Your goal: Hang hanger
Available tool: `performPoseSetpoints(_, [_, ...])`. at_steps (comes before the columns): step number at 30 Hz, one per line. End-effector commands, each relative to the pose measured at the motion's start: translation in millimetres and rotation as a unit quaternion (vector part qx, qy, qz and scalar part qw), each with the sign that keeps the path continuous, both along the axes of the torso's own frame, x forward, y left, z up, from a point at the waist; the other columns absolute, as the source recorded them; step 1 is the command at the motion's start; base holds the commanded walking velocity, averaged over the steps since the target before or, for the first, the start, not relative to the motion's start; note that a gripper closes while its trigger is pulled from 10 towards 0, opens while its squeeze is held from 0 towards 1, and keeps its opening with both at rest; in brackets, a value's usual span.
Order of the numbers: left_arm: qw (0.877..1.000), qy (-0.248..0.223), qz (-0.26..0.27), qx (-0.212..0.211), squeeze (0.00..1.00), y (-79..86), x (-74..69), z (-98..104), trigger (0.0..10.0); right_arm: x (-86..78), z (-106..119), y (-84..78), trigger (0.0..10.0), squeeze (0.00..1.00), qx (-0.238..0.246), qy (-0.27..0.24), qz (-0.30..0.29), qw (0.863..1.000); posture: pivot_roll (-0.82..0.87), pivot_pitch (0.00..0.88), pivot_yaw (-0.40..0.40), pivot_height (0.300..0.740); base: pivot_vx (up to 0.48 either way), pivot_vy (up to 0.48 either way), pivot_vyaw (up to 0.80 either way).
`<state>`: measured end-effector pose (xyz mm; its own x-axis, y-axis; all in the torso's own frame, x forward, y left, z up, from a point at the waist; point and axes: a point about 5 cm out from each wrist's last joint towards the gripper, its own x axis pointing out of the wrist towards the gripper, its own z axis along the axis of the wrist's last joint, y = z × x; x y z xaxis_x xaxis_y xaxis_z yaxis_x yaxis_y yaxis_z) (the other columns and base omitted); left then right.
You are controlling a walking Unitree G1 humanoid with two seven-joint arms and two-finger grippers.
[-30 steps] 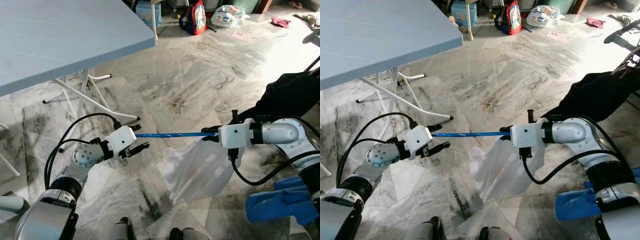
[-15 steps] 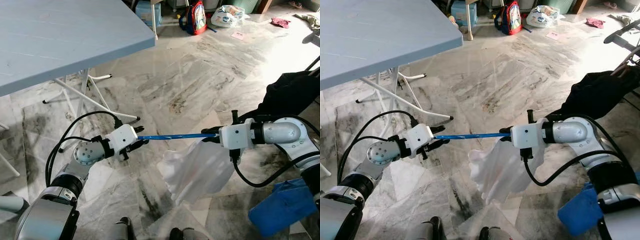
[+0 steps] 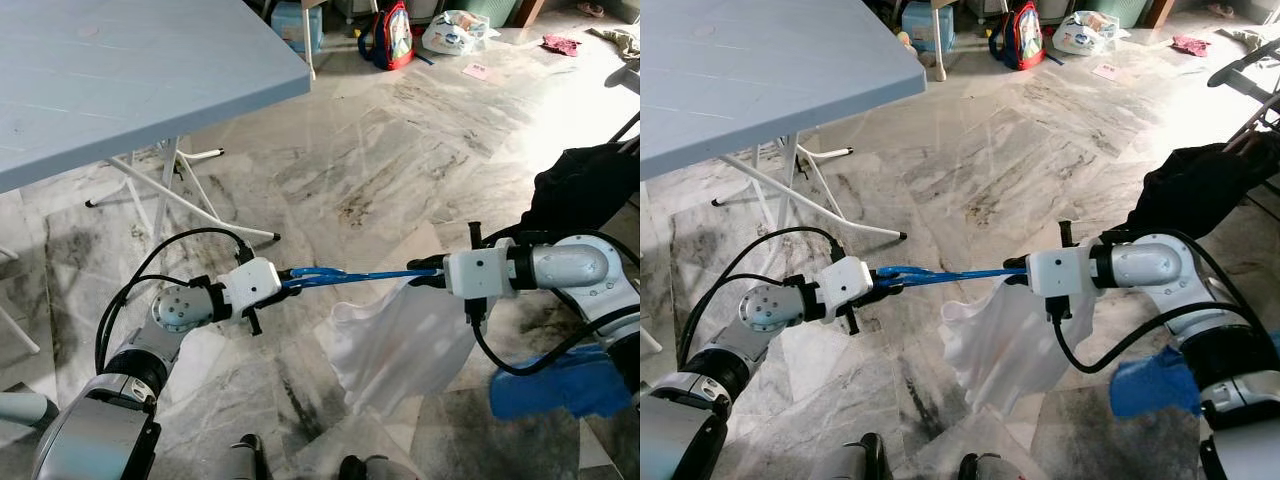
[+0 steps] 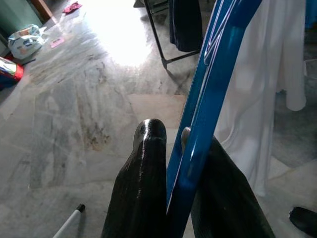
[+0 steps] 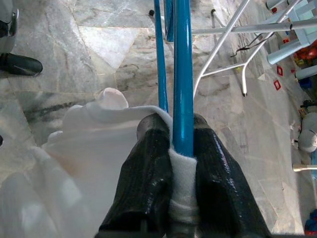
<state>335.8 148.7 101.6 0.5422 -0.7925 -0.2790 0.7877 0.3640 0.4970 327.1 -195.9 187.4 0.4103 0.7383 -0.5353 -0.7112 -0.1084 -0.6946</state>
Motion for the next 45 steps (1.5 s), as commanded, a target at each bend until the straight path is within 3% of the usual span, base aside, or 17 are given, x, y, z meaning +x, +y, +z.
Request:
performPoseSetpoints(1, [1.000, 0.017, -0.003, -0.001, 0.00, -0.8, -3.2, -6.1, 0.0, -1.7, 6.1, -0.5, 10.0, 0.00, 0.003, -0.010, 0.007, 1.000, -0.02, 0.210, -0.050, 0.740, 0.000, 0.000, 0.00])
performPoseSetpoints(10, [0.999, 0.025, -0.020, -0.013, 0.00, -9.6, -7.3, -10.5, 0.0, -5.0, -3.6, 3.4, 10.0, 0.00, 0.018, 0.009, 0.004, 1.000, -0.02, 0.200, -0.040, 0.740, 0.000, 0.000, 0.00])
performPoseSetpoints(11, [0.999, 0.027, -0.021, -0.013, 0.00, -10.1, -8.2, -11.8, 0.0, -6.0, -4.7, 3.2, 10.0, 0.53, 0.019, 0.018, 0.006, 1.000, -0.02, 0.198, -0.037, 0.740, 0.000, 0.000, 0.00])
performPoseSetpoints(12, [0.999, 0.028, -0.021, -0.013, 0.00, -10.2, -8.5, -12.3, 0.0, -6.5, -5.1, 3.0, 10.0, 0.53, 0.018, 0.021, 0.007, 1.000, -0.02, 0.198, -0.037, 0.740, 0.000, 0.000, 0.00])
performPoseSetpoints(13, [0.999, 0.030, -0.021, -0.014, 0.00, -10.3, -8.9, -13.0, 0.0, -7.1, -5.4, 2.2, 10.0, 1.00, 0.017, 0.026, 0.007, 0.999, -0.02, 0.197, -0.034, 0.740, 0.000, 0.000, 0.00])
performPoseSetpoints(18, [0.999, 0.037, -0.016, -0.028, 0.00, -11.2, -10.2, -15.0, 0.0, -6.1, -4.9, -0.6, 10.0, 1.00, 0.017, 0.033, 0.003, 0.999, -0.02, 0.192, -0.030, 0.740, 0.000, 0.000, 0.00])
performPoseSetpoints(24, [0.997, 0.044, -0.005, -0.058, 0.00, -14.2, -14.9, -20.8, 0.0, 4.2, 4.4, 1.7, 10.0, 1.00, 0.036, -0.020, -0.016, 0.999, -0.01, 0.190, -0.035, 0.740, 0.000, 0.000, 0.00])
performPoseSetpoints(45, [0.992, 0.044, 0.037, -0.110, 0.00, -15.4, -27.2, -34.5, 0.0, 18.7, 13.7, 3.1, 10.0, 1.00, 0.048, -0.081, -0.033, 0.995, 0.00, 0.192, -0.044, 0.740, 0.000, 0.000, 0.00])
